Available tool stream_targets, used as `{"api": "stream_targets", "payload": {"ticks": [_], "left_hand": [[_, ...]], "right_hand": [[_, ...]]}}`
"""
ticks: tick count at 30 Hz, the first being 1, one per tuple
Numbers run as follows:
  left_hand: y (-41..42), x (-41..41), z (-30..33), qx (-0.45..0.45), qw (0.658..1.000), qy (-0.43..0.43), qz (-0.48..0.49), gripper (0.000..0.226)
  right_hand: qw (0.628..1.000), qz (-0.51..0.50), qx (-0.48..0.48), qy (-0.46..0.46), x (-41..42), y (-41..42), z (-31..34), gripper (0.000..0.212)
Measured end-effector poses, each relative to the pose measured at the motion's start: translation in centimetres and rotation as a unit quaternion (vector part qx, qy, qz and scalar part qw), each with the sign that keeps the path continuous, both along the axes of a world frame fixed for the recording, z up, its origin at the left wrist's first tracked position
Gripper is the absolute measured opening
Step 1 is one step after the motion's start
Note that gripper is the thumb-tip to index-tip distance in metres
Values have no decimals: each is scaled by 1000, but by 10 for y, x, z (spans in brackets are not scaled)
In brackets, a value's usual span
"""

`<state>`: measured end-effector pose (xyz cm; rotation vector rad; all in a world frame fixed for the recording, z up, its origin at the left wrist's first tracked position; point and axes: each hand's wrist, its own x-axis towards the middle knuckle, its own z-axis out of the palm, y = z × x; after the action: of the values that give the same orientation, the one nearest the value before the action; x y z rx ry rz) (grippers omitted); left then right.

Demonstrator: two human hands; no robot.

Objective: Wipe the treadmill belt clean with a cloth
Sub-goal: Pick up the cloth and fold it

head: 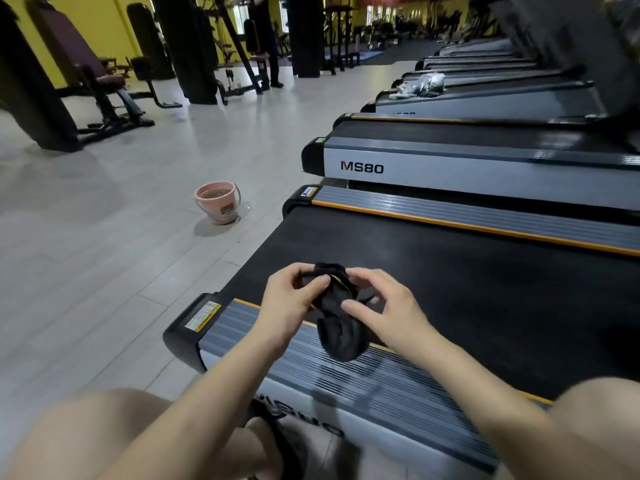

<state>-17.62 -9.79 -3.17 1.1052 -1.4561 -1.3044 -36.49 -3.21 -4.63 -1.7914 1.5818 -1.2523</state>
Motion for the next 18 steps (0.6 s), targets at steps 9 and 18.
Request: {"api": "stream_targets", "payload": {"ticks": [9, 18], "left_hand": [[-6, 15, -6, -53, 994, -99, 4, 27], [-9, 9, -4, -60, 997, -36, -13, 28]], "right_hand": [[997, 13, 31, 67, 5, -21, 6, 49], [998, 29, 24, 46, 12, -40, 6, 8]]}}
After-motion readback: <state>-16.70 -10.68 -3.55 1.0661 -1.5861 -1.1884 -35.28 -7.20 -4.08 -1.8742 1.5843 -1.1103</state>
